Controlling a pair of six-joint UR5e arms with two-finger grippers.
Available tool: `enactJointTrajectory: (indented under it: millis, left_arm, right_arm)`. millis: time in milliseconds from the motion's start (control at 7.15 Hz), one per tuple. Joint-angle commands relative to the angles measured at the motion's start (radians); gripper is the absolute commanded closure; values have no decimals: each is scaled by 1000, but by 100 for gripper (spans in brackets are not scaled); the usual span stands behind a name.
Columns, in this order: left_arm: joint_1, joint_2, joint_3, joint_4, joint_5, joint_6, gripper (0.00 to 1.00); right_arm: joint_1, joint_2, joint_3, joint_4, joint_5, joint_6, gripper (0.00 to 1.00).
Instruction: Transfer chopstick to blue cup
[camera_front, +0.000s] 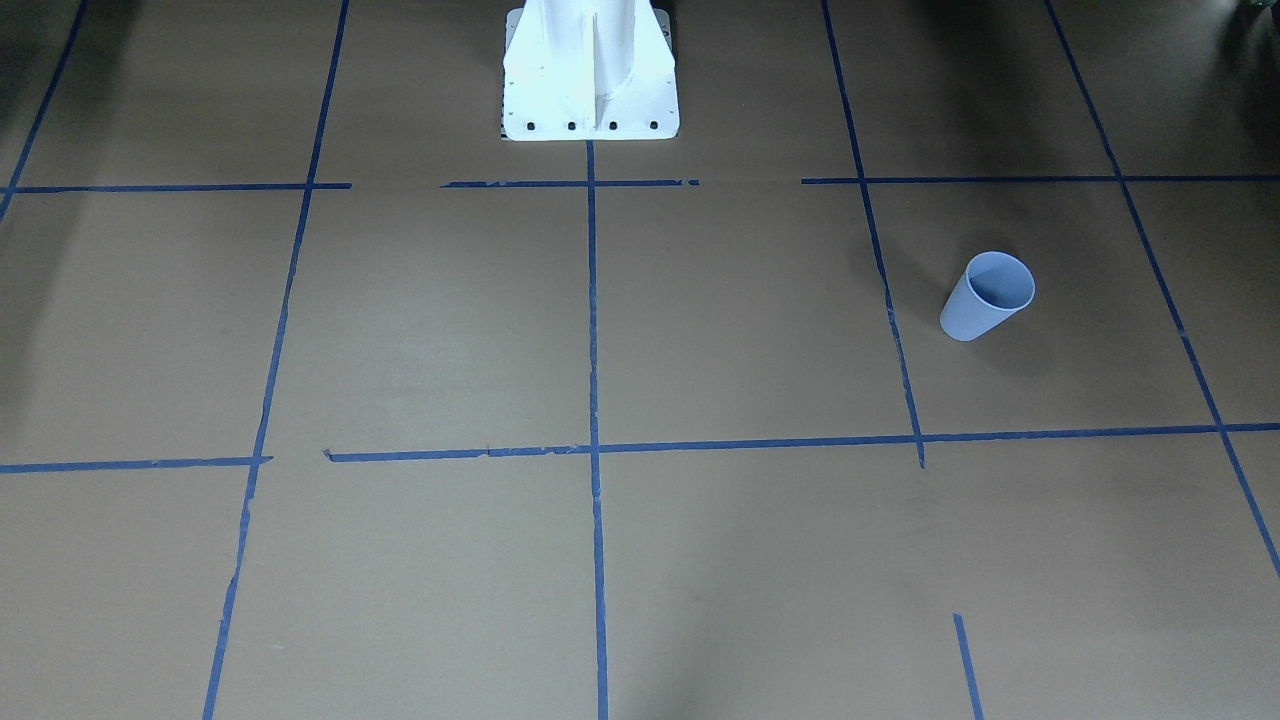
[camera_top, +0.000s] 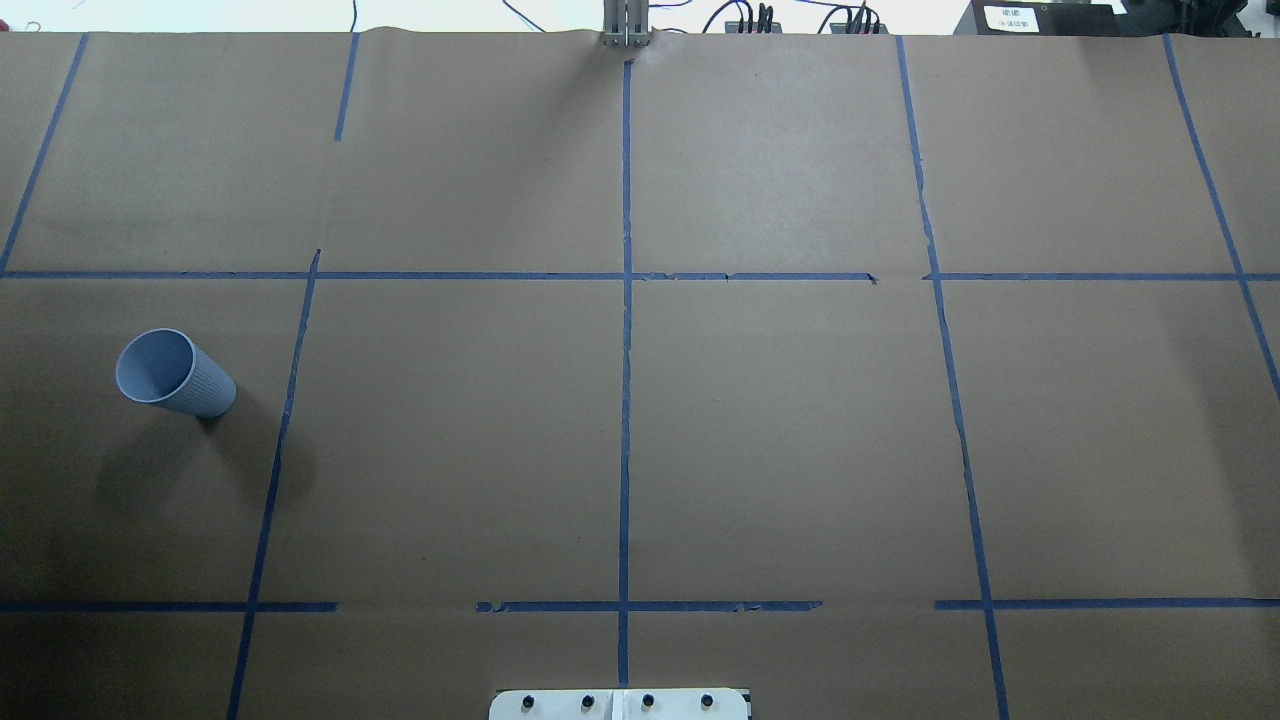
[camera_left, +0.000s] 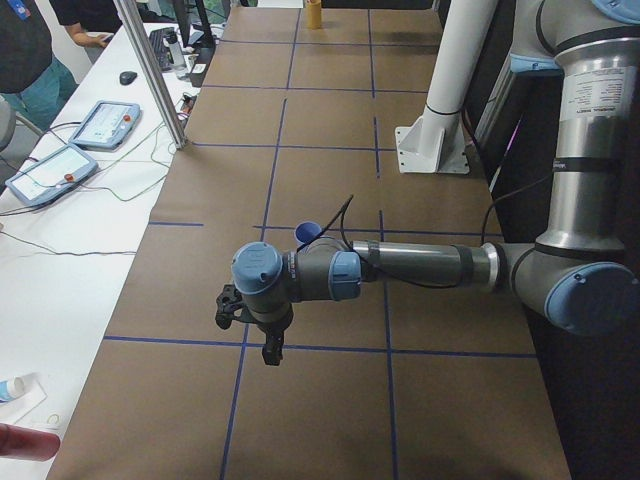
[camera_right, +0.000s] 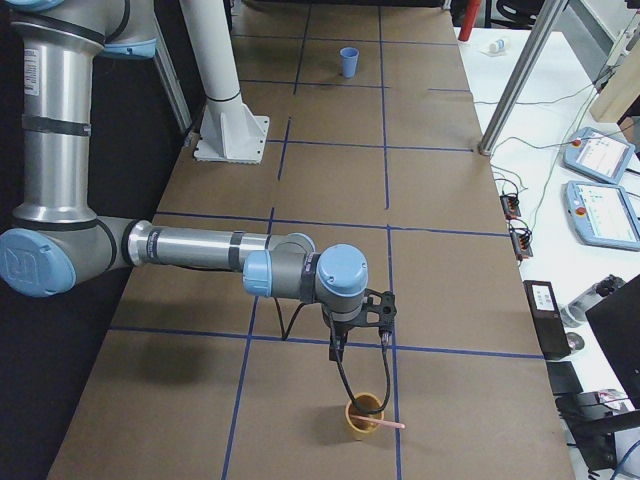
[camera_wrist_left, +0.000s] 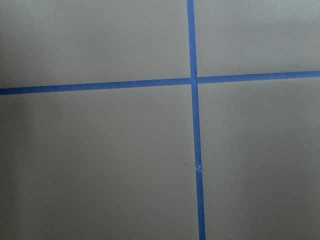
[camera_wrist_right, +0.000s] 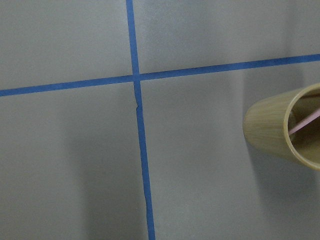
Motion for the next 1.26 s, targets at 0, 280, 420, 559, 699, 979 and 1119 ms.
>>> enactJointTrajectory:
  millis: [0, 280, 420, 559, 699, 979, 1119]
  left_arm:
    - [0, 0, 0, 0, 0, 0, 0]
    - [0, 0, -2, 0, 0, 0, 0]
    - [0, 0, -3, 0, 0, 2, 0]
    - [0, 0, -30, 0, 0, -2, 0]
    - [2, -2, -81, 2, 1, -5, 0]
    - [94, 1, -225, 2, -35, -163, 0]
    - [166, 2, -286, -5, -60, -298, 0]
  right_arm:
    - [0, 7, 3, 1, 3, 0, 0]
    - [0, 6, 0, 1, 2, 2, 0]
    - [0, 6, 0, 1, 2, 2, 0]
    - [0, 7, 3, 1, 6, 2, 0]
    - [0, 10, 4, 2, 20, 3, 0]
    - [0, 12, 6, 2, 16, 2, 0]
    - [-5, 15, 6, 1, 16, 3, 0]
